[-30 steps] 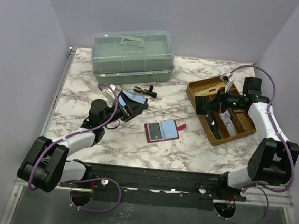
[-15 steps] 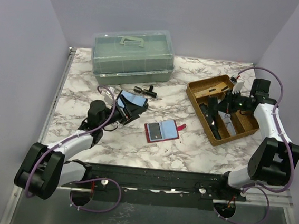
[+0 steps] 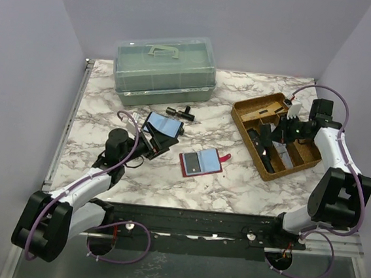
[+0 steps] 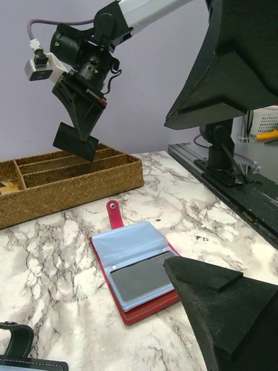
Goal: Take the credit cards out of the card holder
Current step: Place the credit card in the storage box.
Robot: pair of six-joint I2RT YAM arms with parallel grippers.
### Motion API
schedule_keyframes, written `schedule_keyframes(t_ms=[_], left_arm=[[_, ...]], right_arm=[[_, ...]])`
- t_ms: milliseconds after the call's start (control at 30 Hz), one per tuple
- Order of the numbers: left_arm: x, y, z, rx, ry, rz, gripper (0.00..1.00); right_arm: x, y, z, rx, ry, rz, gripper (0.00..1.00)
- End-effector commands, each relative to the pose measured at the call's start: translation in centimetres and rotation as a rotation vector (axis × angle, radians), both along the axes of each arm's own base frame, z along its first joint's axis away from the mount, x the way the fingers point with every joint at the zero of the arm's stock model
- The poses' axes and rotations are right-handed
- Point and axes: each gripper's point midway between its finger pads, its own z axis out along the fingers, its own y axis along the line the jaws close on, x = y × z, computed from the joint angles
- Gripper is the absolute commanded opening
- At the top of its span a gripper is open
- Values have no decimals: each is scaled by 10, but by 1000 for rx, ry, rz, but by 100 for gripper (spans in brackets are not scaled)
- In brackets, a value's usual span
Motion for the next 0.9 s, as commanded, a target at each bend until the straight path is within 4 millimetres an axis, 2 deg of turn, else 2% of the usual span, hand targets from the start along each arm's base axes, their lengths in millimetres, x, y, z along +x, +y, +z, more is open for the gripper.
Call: schedule_keyframes(t_ms=[0,467,867], left_arm=[[1,8,-5,28,-6,38,99],[3,11,-9,38,1,55,99],[2,20,-22,33,41,98,99]], right_arm=[[-4,-5,-12,-20,50,5,2],[-9,-7,-43,-19,173,51,5],[-7,-5,-54,8,228,67,9]])
